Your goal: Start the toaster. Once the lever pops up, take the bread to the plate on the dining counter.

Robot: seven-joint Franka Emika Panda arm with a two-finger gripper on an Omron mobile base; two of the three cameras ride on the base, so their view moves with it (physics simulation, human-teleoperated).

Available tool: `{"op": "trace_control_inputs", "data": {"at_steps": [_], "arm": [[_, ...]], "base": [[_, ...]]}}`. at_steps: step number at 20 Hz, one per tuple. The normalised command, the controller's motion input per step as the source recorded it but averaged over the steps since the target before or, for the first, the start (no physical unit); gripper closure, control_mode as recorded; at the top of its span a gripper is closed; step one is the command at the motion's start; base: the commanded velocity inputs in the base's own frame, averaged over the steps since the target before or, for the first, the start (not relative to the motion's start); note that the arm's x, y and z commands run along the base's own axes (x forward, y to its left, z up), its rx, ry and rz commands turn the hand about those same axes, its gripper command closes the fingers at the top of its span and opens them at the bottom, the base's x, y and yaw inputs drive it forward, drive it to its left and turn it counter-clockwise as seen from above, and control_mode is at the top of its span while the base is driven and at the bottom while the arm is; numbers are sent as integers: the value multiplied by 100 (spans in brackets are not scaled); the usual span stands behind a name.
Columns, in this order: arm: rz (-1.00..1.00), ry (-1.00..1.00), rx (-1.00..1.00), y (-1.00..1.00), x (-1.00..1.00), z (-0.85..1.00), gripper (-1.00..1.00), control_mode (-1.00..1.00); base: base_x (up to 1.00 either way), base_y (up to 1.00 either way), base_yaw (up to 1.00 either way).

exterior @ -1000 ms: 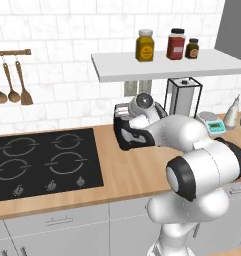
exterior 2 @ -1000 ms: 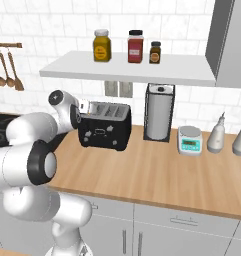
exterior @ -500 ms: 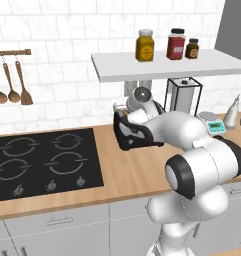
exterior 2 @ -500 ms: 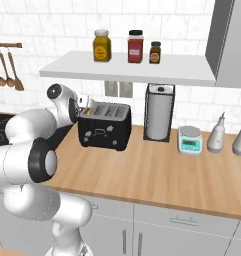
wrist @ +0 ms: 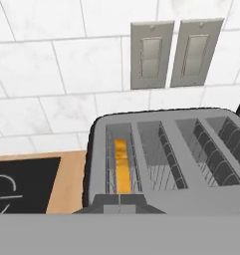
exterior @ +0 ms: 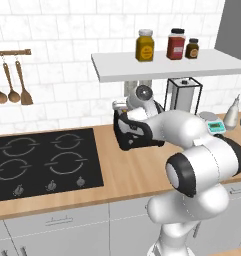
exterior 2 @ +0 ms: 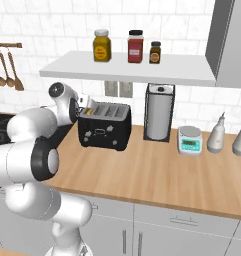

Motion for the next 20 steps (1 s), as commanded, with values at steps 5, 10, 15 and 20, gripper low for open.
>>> {"op": "trace_control_inputs", "data": {"at_steps": [5, 10, 15, 20], "arm": [[0, 2, 6, 0, 8, 0, 100, -100], [0, 10, 1, 0, 1, 1, 100, -100], [0, 10, 0, 0, 0, 0, 100, -100], [0, 0, 0, 0, 2, 0, 100, -100]], "base": [[0, 0, 0], [0, 0, 0], [0, 0, 0], [0, 0, 0]]}}
